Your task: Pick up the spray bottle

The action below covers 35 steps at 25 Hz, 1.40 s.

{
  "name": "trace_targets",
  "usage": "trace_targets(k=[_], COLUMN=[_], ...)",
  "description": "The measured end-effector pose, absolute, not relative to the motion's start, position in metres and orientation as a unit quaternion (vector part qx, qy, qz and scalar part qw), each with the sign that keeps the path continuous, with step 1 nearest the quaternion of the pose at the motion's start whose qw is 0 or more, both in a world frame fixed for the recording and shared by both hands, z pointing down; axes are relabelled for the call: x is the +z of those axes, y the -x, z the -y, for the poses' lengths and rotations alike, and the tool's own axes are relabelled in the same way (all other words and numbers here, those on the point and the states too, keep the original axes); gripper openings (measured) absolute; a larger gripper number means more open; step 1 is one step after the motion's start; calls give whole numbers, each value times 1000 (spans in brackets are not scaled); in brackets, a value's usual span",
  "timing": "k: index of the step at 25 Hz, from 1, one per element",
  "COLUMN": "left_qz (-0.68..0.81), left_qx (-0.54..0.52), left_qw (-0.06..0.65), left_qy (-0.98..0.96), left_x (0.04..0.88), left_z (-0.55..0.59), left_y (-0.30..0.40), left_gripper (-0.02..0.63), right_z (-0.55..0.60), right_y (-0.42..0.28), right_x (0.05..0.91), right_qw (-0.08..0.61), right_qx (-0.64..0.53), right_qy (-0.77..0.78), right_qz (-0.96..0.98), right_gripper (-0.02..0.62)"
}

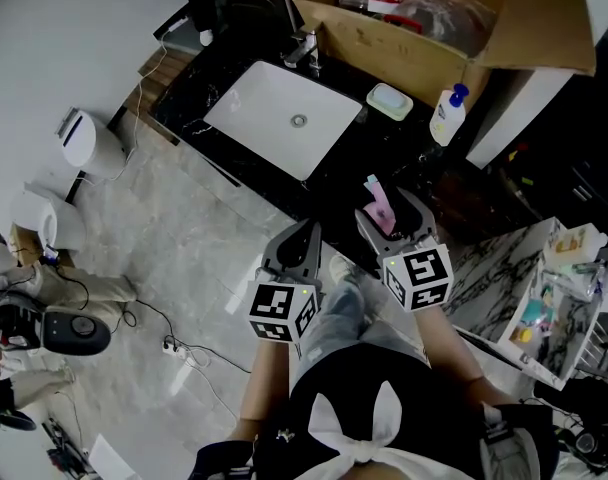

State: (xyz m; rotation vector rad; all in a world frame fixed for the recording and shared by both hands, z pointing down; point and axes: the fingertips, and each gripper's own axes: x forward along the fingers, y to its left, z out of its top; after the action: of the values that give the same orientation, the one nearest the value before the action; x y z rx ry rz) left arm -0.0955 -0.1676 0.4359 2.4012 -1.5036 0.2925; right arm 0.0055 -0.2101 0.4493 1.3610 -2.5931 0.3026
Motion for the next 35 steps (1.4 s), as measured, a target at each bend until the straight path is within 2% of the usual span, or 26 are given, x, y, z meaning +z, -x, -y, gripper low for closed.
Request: trace_targets(k=[14, 30, 33, 35], left_qz=[526, 525, 525, 526], left_qx=[107, 111, 110, 111], left_qw=[150, 154, 155, 155], left_qy=[-831, -830, -830, -829], left_x=[440, 446, 447, 447], left_z=[179, 177, 176, 176], left_y=[100, 100, 100, 101], left_gripper=[26, 26, 26, 26], right_z=[220, 221, 221, 221], right_y=[-5, -5, -8, -8], right_x=[457, 461, 461, 460], right_qw=[103, 113, 115, 115], right_qx=[101, 91, 88, 86], right_qy=[-461, -469, -476, -477], right_qz=[876, 871, 868, 867], right_gripper=[277, 140, 98, 95])
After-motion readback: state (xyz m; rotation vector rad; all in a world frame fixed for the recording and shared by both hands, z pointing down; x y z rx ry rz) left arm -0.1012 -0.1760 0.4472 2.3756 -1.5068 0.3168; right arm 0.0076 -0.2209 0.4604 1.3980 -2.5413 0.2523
